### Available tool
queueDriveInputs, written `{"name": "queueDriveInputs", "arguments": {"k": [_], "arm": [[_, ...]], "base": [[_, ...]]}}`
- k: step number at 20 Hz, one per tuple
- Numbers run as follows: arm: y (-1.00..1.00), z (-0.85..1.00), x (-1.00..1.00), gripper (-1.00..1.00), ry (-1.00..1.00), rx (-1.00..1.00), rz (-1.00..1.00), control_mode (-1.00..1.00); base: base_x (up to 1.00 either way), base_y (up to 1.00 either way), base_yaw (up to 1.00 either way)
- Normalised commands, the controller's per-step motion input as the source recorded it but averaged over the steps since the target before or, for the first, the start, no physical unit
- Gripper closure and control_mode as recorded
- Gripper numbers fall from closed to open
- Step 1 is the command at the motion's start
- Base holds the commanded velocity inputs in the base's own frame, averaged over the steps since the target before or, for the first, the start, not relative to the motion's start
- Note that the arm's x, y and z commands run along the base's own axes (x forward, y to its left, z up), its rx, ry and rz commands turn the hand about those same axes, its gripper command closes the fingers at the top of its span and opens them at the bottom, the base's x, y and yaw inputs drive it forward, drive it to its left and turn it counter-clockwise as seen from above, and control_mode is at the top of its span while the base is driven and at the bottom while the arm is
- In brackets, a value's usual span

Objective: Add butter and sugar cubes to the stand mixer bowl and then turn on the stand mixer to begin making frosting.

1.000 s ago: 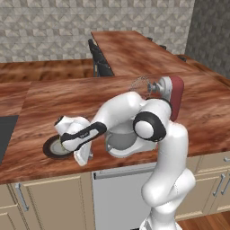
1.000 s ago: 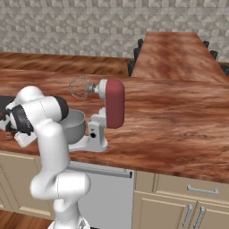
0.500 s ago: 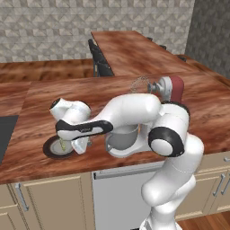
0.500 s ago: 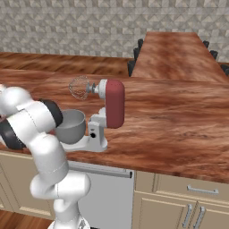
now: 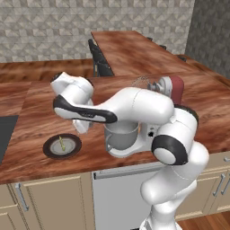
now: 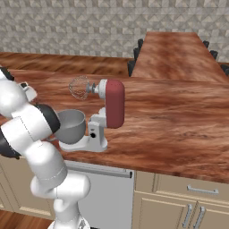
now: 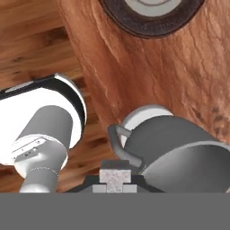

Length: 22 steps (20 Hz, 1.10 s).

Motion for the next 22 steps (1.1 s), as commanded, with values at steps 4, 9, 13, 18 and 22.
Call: {"name": "queueDriveInputs", "arguments": {"k": [4, 9, 13, 18, 22], "arm": [[-0.47, 0.43, 0.28, 1.00, -0.04, -0.03, 0.00, -1.00], [-0.71, 0.08, 0.16, 1.00, -0.07, -0.05, 0.00, -1.00], [-0.61, 0.00, 0.00, 1.00, -0.09, -0.03, 0.00, -1.00], [-0.52, -0.07, 0.00, 1.00, -0.06, 0.00, 0.00, -1.00], [-0.45, -0.24, 0.00, 1.00, 0.00, 0.00, 0.00, -1.00]], "base": [[0.00, 0.00, 0.00], [0.00, 0.00, 0.00], [0.00, 0.00, 0.00], [0.00, 0.00, 0.00], [0.00, 0.00, 0.00]]}}
